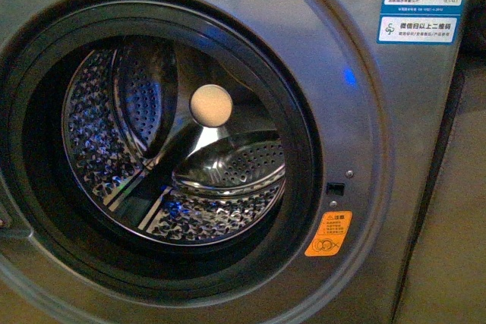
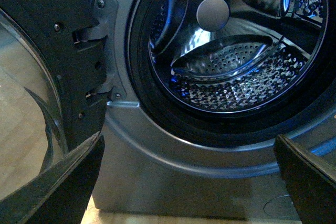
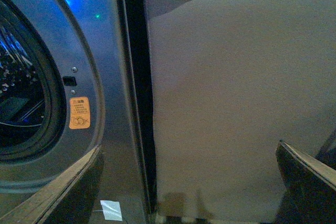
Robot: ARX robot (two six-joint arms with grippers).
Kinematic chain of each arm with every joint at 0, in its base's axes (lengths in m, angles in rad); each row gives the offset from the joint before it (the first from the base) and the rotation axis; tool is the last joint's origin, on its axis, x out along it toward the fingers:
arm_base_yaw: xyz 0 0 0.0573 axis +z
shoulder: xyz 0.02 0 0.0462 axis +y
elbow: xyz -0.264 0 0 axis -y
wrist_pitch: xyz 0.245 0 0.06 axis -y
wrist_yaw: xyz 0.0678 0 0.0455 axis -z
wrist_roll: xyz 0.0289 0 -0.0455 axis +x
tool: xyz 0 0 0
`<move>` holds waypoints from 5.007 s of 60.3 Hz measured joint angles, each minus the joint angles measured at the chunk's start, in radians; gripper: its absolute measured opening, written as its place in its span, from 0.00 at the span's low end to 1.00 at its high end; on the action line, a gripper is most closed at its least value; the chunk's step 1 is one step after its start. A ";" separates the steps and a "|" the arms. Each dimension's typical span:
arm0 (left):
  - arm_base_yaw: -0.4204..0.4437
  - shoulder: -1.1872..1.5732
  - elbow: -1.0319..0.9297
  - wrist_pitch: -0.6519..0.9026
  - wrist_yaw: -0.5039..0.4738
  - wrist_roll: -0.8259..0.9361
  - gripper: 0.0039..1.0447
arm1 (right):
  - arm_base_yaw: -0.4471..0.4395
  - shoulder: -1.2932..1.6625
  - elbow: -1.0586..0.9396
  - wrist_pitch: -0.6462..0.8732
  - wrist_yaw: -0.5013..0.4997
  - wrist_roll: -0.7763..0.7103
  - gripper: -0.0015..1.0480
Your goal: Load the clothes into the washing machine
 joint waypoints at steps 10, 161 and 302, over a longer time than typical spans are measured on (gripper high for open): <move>0.000 0.000 0.000 0.000 0.000 0.000 0.94 | 0.000 0.000 0.000 0.000 0.000 0.000 0.93; 0.000 0.000 0.000 0.000 0.000 0.000 0.94 | -1.075 2.871 1.422 0.305 -0.386 -0.342 0.93; 0.000 0.000 0.000 0.000 0.000 0.000 0.94 | -1.064 1.357 0.975 0.912 -0.723 0.322 0.14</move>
